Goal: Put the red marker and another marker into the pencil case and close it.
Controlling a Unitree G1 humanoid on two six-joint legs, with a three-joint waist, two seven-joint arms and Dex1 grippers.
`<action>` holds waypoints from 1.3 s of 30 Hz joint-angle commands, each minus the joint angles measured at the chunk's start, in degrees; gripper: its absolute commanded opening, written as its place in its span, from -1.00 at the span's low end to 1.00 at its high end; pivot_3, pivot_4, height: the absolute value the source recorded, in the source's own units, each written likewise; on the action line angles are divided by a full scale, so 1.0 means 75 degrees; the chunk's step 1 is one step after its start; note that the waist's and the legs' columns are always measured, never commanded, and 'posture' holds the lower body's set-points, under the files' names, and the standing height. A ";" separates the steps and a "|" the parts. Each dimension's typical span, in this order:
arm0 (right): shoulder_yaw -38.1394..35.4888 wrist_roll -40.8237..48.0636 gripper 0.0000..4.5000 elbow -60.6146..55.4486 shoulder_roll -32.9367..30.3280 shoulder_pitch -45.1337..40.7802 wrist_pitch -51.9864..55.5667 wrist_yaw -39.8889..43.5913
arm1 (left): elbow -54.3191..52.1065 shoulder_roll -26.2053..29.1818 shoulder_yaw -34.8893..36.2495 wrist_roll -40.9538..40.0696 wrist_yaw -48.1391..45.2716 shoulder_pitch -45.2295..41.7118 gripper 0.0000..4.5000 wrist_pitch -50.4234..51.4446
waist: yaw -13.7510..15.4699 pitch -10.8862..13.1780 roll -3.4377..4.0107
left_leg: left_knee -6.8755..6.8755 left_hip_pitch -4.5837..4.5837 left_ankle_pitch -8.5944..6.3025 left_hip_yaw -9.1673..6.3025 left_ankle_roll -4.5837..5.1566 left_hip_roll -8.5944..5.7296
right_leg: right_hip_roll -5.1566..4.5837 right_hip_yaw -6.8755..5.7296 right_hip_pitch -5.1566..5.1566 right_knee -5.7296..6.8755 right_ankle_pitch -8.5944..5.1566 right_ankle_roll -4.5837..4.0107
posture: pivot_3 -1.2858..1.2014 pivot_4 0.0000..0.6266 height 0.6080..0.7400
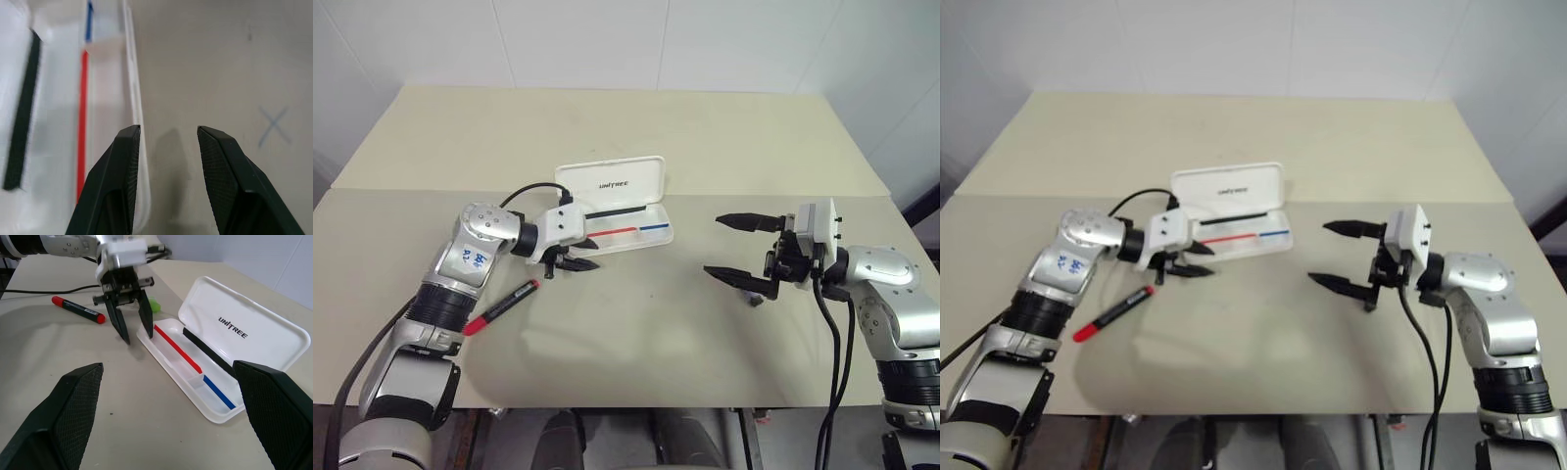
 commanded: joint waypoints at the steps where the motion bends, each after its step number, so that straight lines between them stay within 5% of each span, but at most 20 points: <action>1: -0.0079 0.0104 1.00 -0.0215 0.0046 -0.0089 -0.0034 -0.0037 | 0.0039 0.0103 0.0167 0.0115 0.0296 -0.0296 -0.15 -0.0159 | -0.0008 0.0000 0.0000 | -0.0001 0.0000 -0.0001 -0.0001 0.0001 0.0000 | 0.0000 0.0000 0.0000 -0.0002 -0.0001 0.0000 | 0.03 -0.52 1.00; 26: -0.0090 0.0073 1.00 -0.0046 0.0015 -0.0243 -0.0139 0.0080 | 0.1363 0.0400 -0.0968 0.1709 0.0261 -0.0285 -0.15 -0.1220 | -0.0015 0.0000 0.0001 | 0.0000 0.0000 -0.0005 0.0004 0.0003 0.0000 | 0.0000 0.0003 0.0002 -0.0012 -0.0001 0.0000 | 0.03 -0.52 1.00; 33: -0.0150 0.0083 1.00 0.0067 -0.0132 -0.0388 -0.0136 0.0280 | 0.1821 0.0320 -0.1045 0.1809 0.0505 -0.0415 -0.96 -0.1480 | -0.0037 -0.0001 0.0001 | 0.0008 0.0029 0.0002 0.0010 0.0014 0.0000 | -0.0002 0.0010 0.0027 -0.0014 0.0004 -0.0014 | 0.03 -0.52 1.00; 39: -0.0156 0.0067 1.00 0.0124 -0.0170 -0.0477 -0.0134 0.0338 | 0.1436 0.0334 -0.0997 0.1667 0.0421 -0.0386 -0.99 -0.1707 | -0.0043 -0.0001 0.0001 | 0.0005 0.0043 0.0021 0.0017 0.0040 0.0000 | -0.0003 0.0019 0.0040 -0.0029 -0.0013 -0.0088 | 0.03 -0.52 1.00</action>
